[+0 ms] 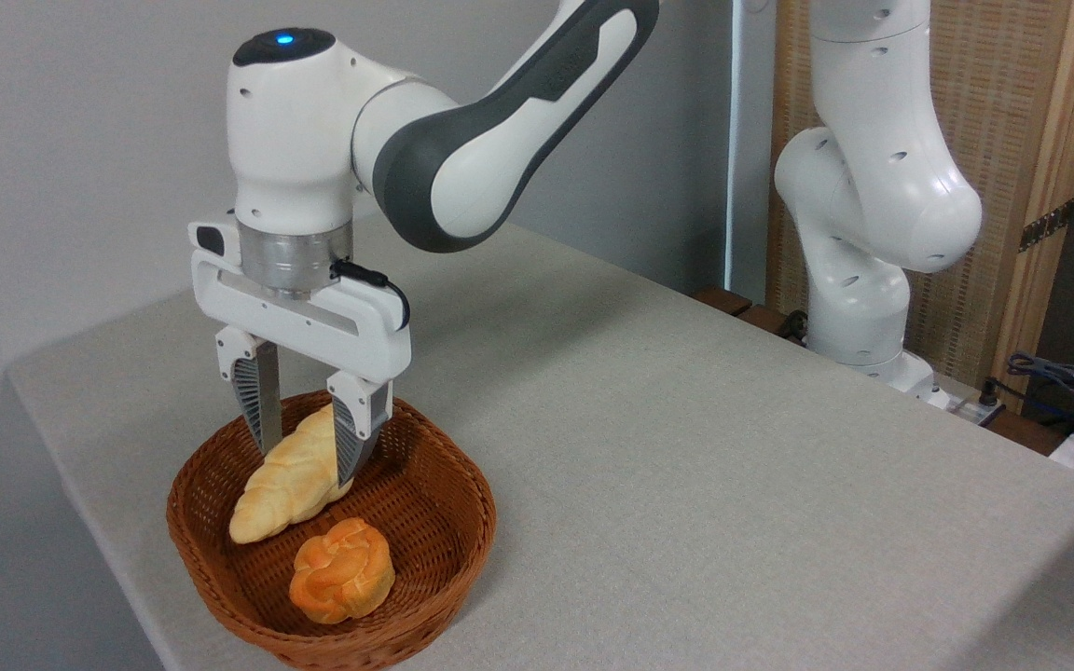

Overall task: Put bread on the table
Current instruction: 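Lower the open gripper over the long golden bread roll, then close the gripper on the middle of the long bread roll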

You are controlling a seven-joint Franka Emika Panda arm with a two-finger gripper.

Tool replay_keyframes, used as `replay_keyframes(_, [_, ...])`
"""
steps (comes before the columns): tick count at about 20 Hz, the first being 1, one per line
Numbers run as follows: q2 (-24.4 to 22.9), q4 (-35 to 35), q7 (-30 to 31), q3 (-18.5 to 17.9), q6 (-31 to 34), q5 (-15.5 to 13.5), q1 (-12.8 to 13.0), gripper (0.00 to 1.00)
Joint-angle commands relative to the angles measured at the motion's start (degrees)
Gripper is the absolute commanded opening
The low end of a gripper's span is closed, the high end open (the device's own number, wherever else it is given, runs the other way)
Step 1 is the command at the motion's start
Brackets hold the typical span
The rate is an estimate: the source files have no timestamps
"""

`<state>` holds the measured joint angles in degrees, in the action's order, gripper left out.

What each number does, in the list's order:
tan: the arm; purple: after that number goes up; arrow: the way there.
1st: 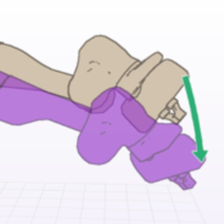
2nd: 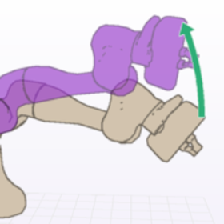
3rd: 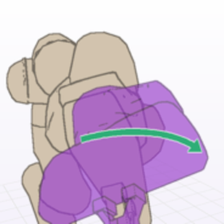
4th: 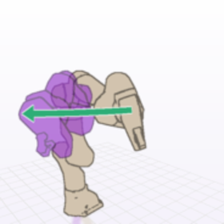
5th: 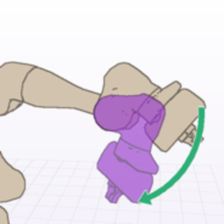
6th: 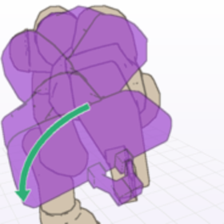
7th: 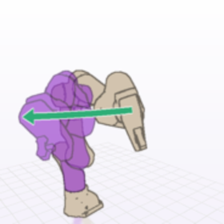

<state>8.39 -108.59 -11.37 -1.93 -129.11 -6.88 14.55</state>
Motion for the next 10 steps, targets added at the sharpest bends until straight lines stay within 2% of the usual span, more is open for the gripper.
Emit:
replay_keyframes(1, [1.0,0.6,1.0,-0.4,-0.8,-0.9,0.4,1.0])
replay_keyframes(3, [1.0,0.7,1.2,-0.3,-2.2,-1.6,0.3,1.0])
replay_keyframes(5, [1.0,0.7,1.2,-0.4,-3.7,-4.7,0.3,1.0])
replay_keyframes(6, [1.0,0.7,1.2,-0.4,-4.2,-5.2,0.3,1.0])
replay_keyframes(10, [1.0,0.6,0.8,-0.4,-4.3,-5.0,0.2,1.0])
